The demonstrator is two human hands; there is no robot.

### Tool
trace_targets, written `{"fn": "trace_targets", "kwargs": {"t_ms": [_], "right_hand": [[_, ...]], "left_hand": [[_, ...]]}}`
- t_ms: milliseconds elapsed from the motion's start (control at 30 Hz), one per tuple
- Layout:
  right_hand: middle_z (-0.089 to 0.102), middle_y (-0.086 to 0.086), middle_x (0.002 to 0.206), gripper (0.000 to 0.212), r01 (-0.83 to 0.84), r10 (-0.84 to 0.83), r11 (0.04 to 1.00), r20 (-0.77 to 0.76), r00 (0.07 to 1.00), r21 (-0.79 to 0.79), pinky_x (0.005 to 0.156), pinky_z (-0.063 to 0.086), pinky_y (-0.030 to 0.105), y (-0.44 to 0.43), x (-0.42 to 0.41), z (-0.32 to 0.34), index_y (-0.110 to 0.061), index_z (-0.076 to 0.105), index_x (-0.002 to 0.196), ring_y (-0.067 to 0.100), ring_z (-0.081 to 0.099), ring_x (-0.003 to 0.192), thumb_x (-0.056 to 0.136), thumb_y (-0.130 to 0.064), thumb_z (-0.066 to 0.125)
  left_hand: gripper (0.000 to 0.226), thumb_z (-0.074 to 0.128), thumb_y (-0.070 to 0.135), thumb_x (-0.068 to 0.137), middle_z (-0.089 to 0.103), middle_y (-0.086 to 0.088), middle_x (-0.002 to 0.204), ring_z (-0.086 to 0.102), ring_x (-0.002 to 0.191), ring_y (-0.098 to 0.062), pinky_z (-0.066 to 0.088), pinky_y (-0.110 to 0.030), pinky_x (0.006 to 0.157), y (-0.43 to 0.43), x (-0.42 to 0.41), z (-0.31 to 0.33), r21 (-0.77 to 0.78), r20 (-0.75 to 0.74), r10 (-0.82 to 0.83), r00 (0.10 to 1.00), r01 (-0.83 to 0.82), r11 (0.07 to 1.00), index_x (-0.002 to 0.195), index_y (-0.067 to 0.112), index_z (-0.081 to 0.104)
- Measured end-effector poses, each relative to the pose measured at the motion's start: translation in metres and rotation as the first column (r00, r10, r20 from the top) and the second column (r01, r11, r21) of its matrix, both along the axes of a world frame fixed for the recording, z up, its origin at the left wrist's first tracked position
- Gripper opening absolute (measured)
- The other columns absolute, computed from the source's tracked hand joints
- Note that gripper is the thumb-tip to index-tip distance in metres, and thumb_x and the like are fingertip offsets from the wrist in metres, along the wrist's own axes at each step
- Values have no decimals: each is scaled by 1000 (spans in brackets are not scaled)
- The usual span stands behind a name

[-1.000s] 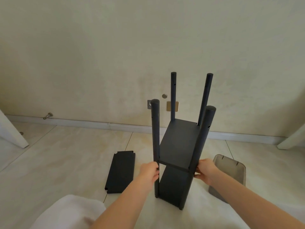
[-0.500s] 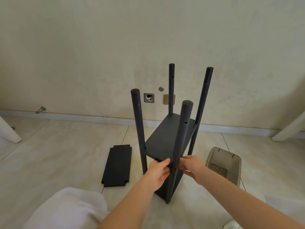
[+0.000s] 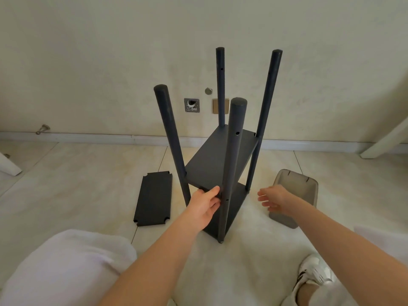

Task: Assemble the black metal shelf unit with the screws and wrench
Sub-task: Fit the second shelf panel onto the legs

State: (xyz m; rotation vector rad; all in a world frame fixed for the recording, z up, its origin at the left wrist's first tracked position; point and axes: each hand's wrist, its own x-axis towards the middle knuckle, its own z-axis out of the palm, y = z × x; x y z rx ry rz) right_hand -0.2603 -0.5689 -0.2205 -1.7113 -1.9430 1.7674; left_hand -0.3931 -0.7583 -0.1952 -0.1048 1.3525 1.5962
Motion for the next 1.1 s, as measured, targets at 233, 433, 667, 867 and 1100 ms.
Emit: {"fn": "trace_targets", "kwargs": {"t_ms": [233, 433, 667, 867, 1100], "right_hand": [[58, 16, 92, 26, -365, 221, 884, 426, 877, 292, 77, 47, 35, 36, 15, -51, 1, 58, 98, 28, 56, 83, 100, -24, 52], [46, 21, 142, 50, -620, 369, 743, 619, 693, 251, 100, 45, 39, 46, 26, -93, 0, 36, 141, 36, 51, 123, 102, -28, 49], [49, 21, 134, 36, -697, 380, 664, 680, 627, 271, 99, 46, 43, 45, 34, -114, 0, 43, 135, 37, 51, 119, 99, -3, 39], [53, 19, 124, 21, -732, 421, 593, 645, 638, 336, 92, 48, 40, 23, 33, -120, -3, 49, 120, 35, 53, 110, 101, -10, 44], [60, 13, 111, 12, -815, 585, 483, 575, 573, 321, 83, 49, 36, -30, 23, -127, -9, 53, 107, 29, 60, 97, 95, -9, 52]], "left_hand": [[18, 60, 14, 100, 73, -7, 113, 74, 94, -16, 48, -39, 106, -2, 0, -2, 7, -20, 3, 1000, -3, 1000, 117, 9, 61], [22, 57, 13, 102, 71, -11, 122, 74, 100, -16, 52, -32, 98, -5, 2, -1, 43, -52, -52, 997, 54, 998, 123, 7, 59], [29, 56, 13, 102, 69, -11, 125, 71, 109, -20, 45, -39, 110, -4, 4, -2, 40, -63, -39, 997, 42, 998, 130, 7, 55], [27, 58, 14, 102, 74, -7, 117, 74, 101, -15, 58, -24, 83, -4, 4, -2, 44, -64, -48, 997, 51, 998, 128, 9, 57], [26, 58, 15, 101, 74, -7, 117, 75, 95, -12, 57, -23, 82, -6, 3, -1, 65, -36, -37, 999, 39, 997, 127, 10, 58]]}}
